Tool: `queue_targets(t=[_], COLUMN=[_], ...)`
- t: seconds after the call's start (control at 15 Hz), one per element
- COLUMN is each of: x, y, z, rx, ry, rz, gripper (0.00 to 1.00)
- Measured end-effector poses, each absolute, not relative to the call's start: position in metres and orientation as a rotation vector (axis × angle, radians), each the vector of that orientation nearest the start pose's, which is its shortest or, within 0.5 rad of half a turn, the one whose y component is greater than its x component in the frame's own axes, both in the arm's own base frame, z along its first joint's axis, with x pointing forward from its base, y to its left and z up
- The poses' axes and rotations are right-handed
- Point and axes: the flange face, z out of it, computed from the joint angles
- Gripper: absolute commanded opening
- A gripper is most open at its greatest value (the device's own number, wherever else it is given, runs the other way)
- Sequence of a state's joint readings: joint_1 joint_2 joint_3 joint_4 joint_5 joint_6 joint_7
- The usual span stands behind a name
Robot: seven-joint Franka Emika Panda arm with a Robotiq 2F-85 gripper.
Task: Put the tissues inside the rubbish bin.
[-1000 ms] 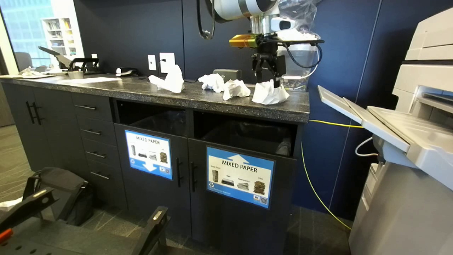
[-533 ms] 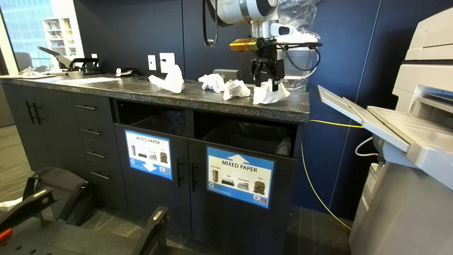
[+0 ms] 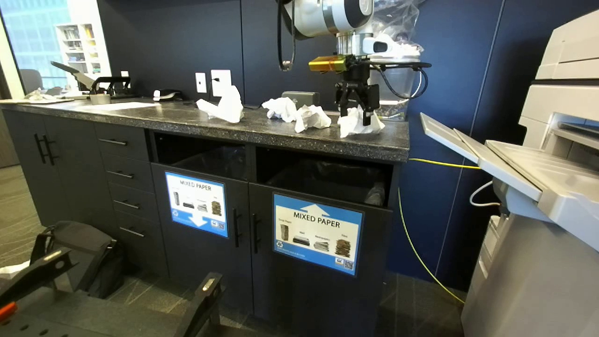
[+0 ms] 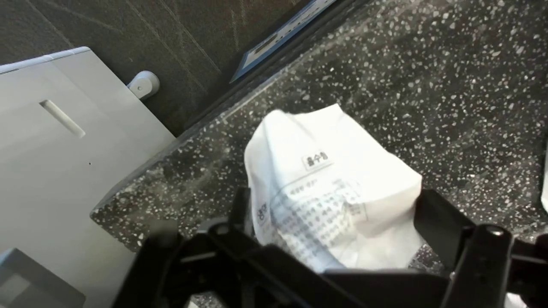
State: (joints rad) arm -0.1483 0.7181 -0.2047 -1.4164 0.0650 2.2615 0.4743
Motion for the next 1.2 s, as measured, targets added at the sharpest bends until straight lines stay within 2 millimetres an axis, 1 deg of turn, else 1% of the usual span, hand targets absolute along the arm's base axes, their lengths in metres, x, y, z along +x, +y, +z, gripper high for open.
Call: queue_targets(t=[0.27, 0.4, 0.6, 0.67, 0.73, 0.87, 1.0, 1.2], x=[0.709, 0.710, 0.711, 0.711, 0.712, 0.712, 0.712, 0.711], y=[-0.230, -0.232, -0.234, -0.234, -0.235, -0.236, -0.236, -0.236], z=[0.294, 0.295, 0.297, 0.297, 0.298, 0.298, 0.298, 0.298], rx=[-2.949, -2.949, -2.950, -2.950, -2.951, -2.951, -2.953, -2.965], ry=[1.257, 1.257, 1.259, 1.259, 1.258, 1.258, 1.256, 1.233], rz=[-0.231, -0.230, -0.224, -0.224, -0.225, -0.224, -0.222, -0.209], gripper=[0.37, 0.23, 0.06, 0.05, 0.08, 0.03, 0.06, 0.06])
